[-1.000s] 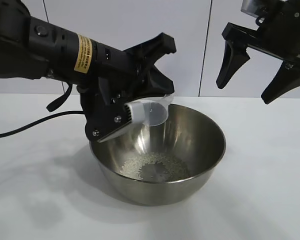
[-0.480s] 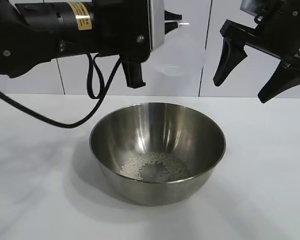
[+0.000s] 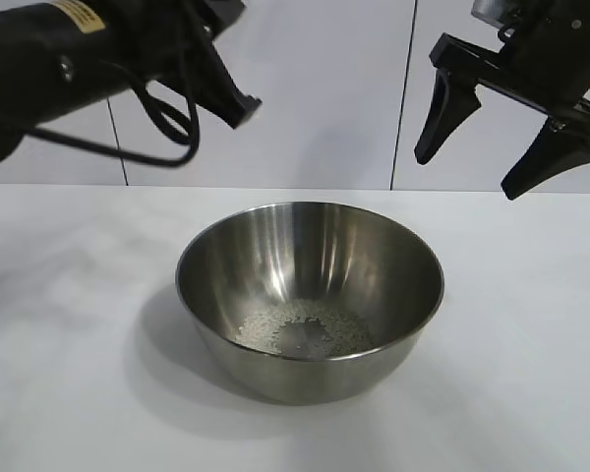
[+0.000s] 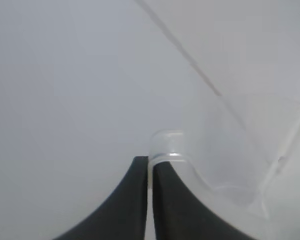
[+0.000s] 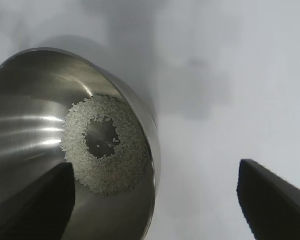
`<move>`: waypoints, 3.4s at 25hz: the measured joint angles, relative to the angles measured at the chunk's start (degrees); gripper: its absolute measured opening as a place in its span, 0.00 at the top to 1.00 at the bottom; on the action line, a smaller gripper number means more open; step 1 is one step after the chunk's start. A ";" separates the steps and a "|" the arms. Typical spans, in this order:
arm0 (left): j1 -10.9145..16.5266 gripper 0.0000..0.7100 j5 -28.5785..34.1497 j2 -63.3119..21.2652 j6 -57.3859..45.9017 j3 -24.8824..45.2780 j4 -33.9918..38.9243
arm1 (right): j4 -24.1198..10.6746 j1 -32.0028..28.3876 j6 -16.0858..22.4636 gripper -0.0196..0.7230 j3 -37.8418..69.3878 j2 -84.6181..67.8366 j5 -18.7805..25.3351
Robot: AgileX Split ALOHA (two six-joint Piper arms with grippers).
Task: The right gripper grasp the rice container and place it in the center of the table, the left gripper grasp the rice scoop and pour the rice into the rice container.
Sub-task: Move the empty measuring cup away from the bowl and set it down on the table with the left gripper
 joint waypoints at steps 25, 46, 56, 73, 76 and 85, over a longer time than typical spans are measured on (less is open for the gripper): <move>14.55 0.98 -8.39 1.78 -27.66 23.29 6.20 | 0.88 0.00 0.00 0.15 0.00 0.00 -2.76; 14.62 0.98 -9.05 13.55 -33.72 24.57 9.27 | 1.28 0.00 -0.07 0.15 0.00 0.00 -3.85; 14.62 0.98 -9.11 13.67 -33.77 22.50 9.29 | 1.36 0.00 -0.07 0.15 0.00 0.00 -3.90; 14.62 0.95 -10.46 20.60 -34.23 21.25 9.51 | 1.42 0.06 -0.14 0.15 0.00 0.00 -3.94; 14.62 0.80 -9.94 20.85 -34.23 21.30 9.51 | 1.42 0.06 -0.33 0.15 0.00 0.00 -3.94; 14.62 0.32 -9.94 20.85 -34.23 24.44 9.51 | 1.42 0.06 -0.56 0.15 0.00 0.00 -3.89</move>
